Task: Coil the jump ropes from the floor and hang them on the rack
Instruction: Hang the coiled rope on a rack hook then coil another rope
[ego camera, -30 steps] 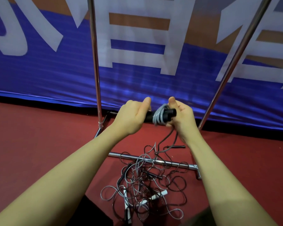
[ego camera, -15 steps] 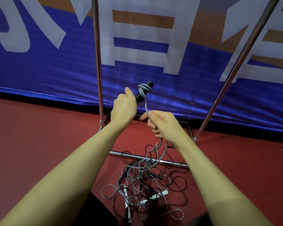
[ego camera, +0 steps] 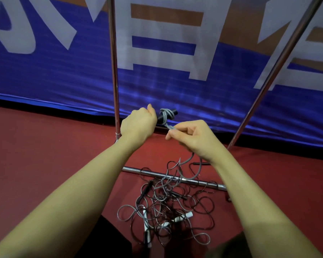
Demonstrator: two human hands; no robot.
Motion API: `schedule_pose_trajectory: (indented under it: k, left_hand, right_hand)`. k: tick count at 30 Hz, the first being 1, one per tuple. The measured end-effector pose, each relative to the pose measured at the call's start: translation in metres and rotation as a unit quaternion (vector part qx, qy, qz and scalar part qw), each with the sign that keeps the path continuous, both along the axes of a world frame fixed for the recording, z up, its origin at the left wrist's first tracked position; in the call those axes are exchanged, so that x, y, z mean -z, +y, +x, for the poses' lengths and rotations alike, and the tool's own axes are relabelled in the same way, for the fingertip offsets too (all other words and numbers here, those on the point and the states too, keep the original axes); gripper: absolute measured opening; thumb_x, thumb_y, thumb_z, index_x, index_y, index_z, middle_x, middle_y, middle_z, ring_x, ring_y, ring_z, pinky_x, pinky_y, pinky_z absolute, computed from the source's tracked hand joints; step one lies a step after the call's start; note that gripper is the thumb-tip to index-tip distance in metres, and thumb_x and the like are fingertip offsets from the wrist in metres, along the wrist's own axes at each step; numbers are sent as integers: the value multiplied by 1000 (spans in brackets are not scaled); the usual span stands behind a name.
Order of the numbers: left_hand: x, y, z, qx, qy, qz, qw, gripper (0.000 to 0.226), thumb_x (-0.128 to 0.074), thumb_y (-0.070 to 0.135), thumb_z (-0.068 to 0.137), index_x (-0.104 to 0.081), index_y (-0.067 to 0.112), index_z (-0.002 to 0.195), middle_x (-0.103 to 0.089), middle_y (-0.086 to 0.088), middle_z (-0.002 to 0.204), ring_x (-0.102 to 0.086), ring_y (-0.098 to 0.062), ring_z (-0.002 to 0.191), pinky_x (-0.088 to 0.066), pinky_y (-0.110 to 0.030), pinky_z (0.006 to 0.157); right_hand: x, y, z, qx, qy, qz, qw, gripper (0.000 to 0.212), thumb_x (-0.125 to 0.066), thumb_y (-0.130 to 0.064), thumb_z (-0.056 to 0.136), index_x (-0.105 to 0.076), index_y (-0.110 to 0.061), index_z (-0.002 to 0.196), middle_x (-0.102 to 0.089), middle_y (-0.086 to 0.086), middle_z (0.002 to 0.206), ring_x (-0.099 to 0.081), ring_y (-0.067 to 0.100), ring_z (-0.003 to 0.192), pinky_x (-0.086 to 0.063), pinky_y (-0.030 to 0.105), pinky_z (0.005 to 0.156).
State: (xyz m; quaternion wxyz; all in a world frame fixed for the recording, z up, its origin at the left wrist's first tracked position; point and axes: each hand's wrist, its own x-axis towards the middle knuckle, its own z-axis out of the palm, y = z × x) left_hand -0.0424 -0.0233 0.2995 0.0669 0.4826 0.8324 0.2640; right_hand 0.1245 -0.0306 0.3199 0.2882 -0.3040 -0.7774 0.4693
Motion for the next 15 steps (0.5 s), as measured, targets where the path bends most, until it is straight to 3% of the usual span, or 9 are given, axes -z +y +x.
schedule_pose_trajectory:
  k: [2, 4, 5, 10, 13, 15]
  left_hand:
    - [0, -1, 4, 38, 65, -17, 997, 55, -19, 36, 103, -60, 0, 112, -60, -23, 117, -56, -40, 108, -39, -41, 86]
    - [1, -3, 6, 93, 136, -26, 986, 56, -21, 37, 103, -64, 2, 105, -62, -23, 112, -58, -40, 104, -39, -40, 82]
    - [3, -4, 6, 121, 163, -26, 979, 56, -22, 38, 103, -65, 2, 99, -63, -23, 108, -58, -40, 101, -39, -39, 79]
    - [5, -14, 15, 247, 255, -38, 934, 55, -20, 37, 103, -65, 8, 87, -66, -18, 95, -60, -37, 91, -30, -33, 65]
    - [0, -19, 20, 275, 285, -8, 918, 53, -20, 35, 104, -63, 9, 86, -67, -17, 92, -60, -38, 89, -29, -33, 64]
    - [-3, -22, 22, 292, 296, 21, 909, 52, -20, 34, 104, -61, 11, 82, -66, -17, 88, -59, -39, 86, -27, -33, 63]
  right_hand:
    - [-1, 1, 3, 17, -3, 39, 999, 21, -60, -11, 92, -69, -2, 75, -55, -2, 46, -38, 0, 46, -27, 17, 48]
    - [2, 5, 6, 46, -4, 83, 996, 24, -63, -18, 89, -69, -8, 69, -65, 15, 64, -49, 15, 59, -37, 34, 57]
    - [3, 8, 9, 61, -3, 96, 993, 25, -63, -19, 89, -69, -9, 67, -66, 19, 69, -51, 19, 63, -40, 36, 61]
    - [3, 11, 17, 106, -12, 148, 983, 23, -68, -21, 86, -66, -7, 67, -60, 14, 64, -45, 9, 59, -37, 27, 58]
    - [2, 16, 21, 140, 13, 121, 983, 22, -71, -21, 83, -67, -8, 67, -60, 17, 67, -47, 9, 61, -37, 24, 60]
    - [3, 20, 24, 158, 29, 85, 983, 24, -72, -23, 81, -64, -9, 64, -54, 13, 57, -44, 7, 57, -35, 23, 56]
